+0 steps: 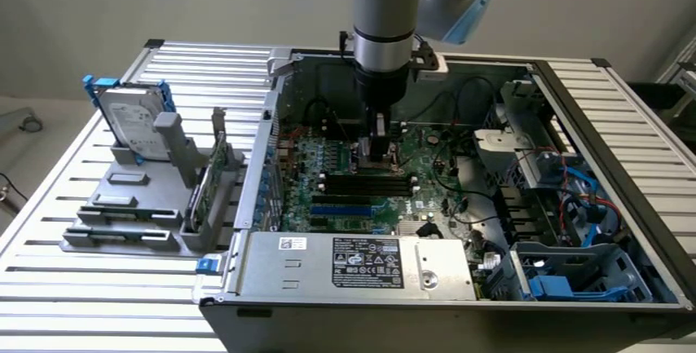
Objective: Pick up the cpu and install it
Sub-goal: 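Close the cpu cover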
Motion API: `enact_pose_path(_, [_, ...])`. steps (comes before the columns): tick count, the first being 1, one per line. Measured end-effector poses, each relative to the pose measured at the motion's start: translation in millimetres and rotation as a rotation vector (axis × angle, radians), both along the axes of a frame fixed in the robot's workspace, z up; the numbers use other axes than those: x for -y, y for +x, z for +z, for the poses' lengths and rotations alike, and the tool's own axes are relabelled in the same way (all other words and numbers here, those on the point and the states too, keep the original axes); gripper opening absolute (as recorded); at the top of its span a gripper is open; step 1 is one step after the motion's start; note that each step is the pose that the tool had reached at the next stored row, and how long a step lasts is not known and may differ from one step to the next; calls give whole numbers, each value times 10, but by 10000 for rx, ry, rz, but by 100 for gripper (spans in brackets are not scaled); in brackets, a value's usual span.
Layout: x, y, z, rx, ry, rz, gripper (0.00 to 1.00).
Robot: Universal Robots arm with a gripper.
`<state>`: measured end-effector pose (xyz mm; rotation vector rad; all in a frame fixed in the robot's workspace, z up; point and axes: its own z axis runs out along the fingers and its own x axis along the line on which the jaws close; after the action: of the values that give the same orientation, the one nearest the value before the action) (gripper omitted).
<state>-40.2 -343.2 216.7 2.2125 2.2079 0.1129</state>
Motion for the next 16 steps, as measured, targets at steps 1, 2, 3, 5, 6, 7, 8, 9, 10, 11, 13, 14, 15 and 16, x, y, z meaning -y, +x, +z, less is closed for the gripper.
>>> enact_pose_path(1, [0,0,-8,0,-1,0,55])
enact_pose_path(2, [0,0,-17,0,-1,0,55])
enact_pose_path(3, [0,0,-26,0,-1,0,55])
enact_pose_path(5, [0,0,-40,0,-1,0,55])
enact_pose_path(6, [0,0,-45,-1,-1,0,55])
enact_pose_path(7, [0,0,-49,0,-1,0,55])
enact_pose_path(8, [1,-1,-51,-1,-3,0,55])
enact_pose_path(9, [1,-1,-51,-2,-3,0,55])
enact_pose_path(10, [1,-1,-51,-2,-4,0,55])
enact_pose_path(11, [0,0,-52,-1,-2,0,55])
enact_pose_path(13, [0,0,-53,0,-1,0,55])
enact_pose_path(14, [0,0,-53,0,-1,0,55])
enact_pose_path(15, [0,0,-55,0,0,0,55])
enact_pose_path(16, [0,0,-59,2,3,0,55])
